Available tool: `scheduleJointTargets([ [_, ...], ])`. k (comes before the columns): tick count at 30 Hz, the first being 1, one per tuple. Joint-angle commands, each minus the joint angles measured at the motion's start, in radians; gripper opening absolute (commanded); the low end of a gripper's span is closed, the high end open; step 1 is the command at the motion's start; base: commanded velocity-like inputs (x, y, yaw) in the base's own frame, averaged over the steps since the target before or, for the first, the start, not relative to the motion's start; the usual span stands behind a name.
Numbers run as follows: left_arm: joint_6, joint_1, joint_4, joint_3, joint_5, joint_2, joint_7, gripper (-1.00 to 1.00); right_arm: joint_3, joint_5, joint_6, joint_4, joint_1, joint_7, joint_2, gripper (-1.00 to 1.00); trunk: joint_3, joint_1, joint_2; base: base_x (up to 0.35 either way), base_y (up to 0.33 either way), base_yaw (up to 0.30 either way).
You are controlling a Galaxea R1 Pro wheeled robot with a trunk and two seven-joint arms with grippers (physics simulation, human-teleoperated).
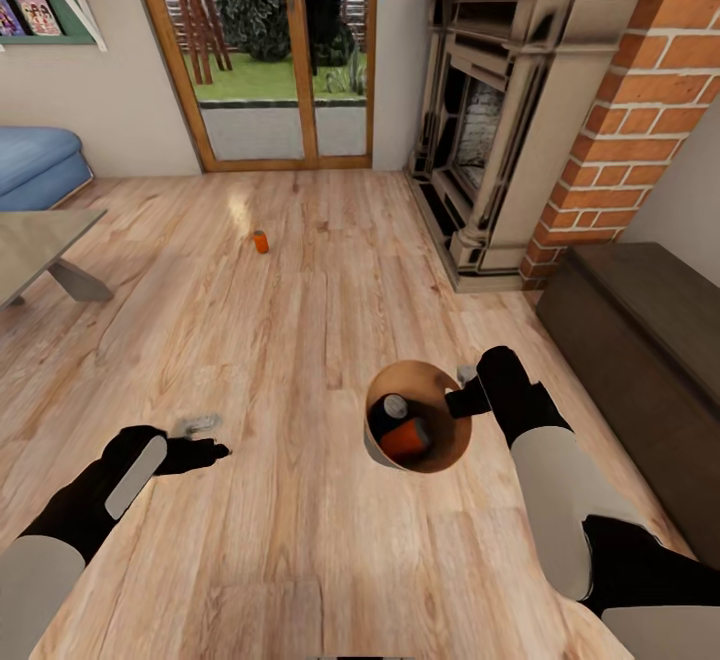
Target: Put the three can of soda from the living room inside the tash can in the kitchen.
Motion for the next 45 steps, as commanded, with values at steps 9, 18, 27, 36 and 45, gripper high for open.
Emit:
scheduleJointTargets([
  [9,-0.007,0.000,0.038,0.001,-0.013,-0.001,0.029,1.00,0.000,-0.031,0.007,0.000,0.000,0.038,-0.025,-1.00,0.000,0.000,0.000,0.316,0.079,0.000],
  [18,-0.007,0.000,0.040,0.000,-0.014,-0.001,0.031,1.00,0.001,-0.031,0.007,0.000,0.001,0.038,-0.027,-1.00,0.000,0.000,0.000,0.324,0.085,0.000],
  [27,-0.007,0.000,0.040,-0.001,-0.015,-0.001,0.025,1.00,0.000,-0.031,-0.063,0.000,0.003,0.037,-0.027,-1.00,0.000,0.000,0.000,0.325,0.124,0.000],
  [36,-0.020,0.000,0.040,-0.003,-0.015,-0.001,0.022,1.00,-0.036,-0.045,-0.145,0.000,0.012,0.041,-0.030,-1.00,0.000,0.000,0.000,0.319,0.159,0.000],
  [45,-0.024,0.000,0.040,-0.011,-0.015,-0.001,0.023,1.00,-0.047,-0.045,-0.364,-0.002,0.103,0.134,-0.107,-1.00,0.000,0.000,0.000,0.310,0.182,0.000],
])
